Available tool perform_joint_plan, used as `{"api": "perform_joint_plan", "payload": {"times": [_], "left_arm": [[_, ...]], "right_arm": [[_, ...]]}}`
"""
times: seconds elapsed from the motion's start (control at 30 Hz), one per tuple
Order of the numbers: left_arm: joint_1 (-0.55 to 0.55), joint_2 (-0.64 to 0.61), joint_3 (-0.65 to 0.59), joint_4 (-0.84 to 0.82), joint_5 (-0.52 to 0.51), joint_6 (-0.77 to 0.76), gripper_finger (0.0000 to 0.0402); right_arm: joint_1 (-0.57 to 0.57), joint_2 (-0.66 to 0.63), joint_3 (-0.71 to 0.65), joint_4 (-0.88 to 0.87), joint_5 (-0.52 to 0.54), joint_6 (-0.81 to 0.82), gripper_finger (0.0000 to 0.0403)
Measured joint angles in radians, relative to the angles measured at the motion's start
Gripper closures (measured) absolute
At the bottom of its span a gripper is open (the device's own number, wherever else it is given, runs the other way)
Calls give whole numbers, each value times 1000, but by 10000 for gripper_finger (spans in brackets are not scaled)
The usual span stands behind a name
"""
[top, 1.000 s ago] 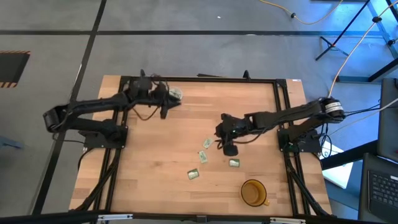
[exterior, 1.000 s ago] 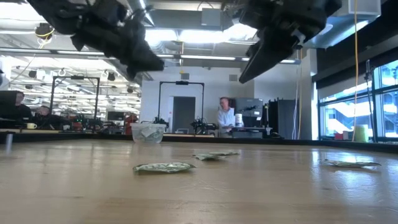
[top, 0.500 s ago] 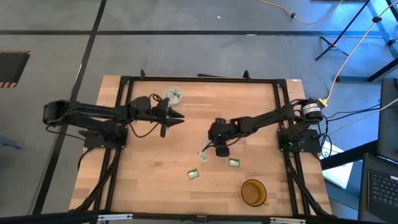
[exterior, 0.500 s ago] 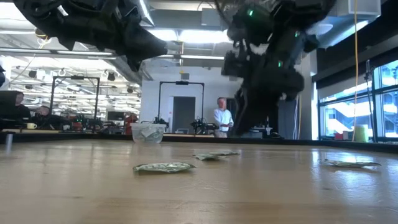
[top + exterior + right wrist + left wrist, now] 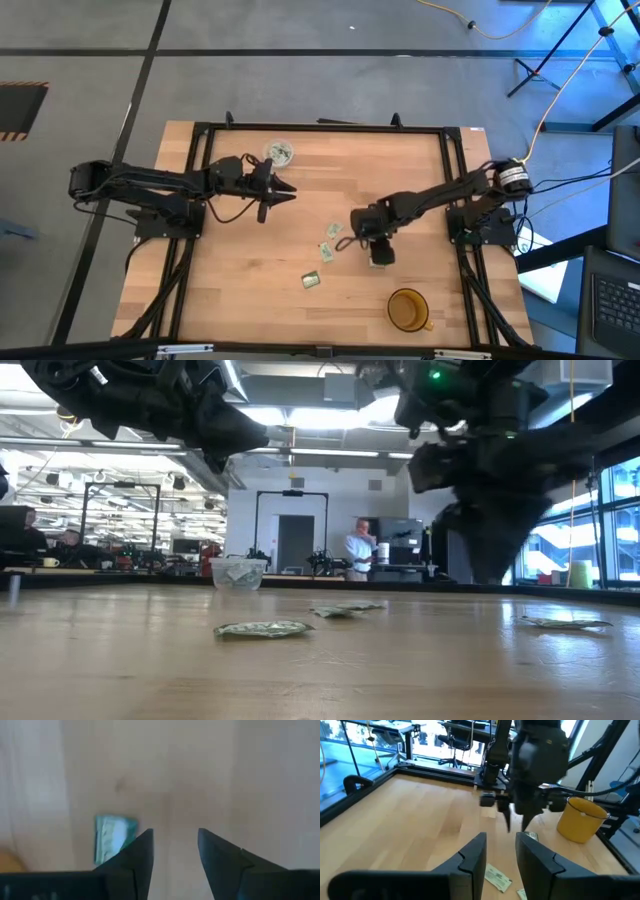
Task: Pick and place Stevia / Truvia into bins
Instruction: Put the truvia packet into the transparent container
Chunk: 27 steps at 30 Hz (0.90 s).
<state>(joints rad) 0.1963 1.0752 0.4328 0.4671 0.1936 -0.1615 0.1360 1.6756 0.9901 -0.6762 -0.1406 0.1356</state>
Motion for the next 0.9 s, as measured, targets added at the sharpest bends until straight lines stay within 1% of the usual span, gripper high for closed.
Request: {"api": "perform_joint_plan", "payload": {"times": [0.17,0.3,0.5,0.67,0.9], "left_arm": [[0,0,0,0,0,26,304],[1,0,0,-1,-4,33,304],[2,1,0,-3,-12,36,304],[2,1,0,-14,-17,35,304],[2,1,0,-31,-18,35,304]], "right_arm": [[80,37,-2,4,-1,23,247],[116,52,-2,38,7,56,251],[132,71,-2,106,8,68,281],[131,107,1,104,8,51,304],[151,137,5,93,38,16,324]]}}
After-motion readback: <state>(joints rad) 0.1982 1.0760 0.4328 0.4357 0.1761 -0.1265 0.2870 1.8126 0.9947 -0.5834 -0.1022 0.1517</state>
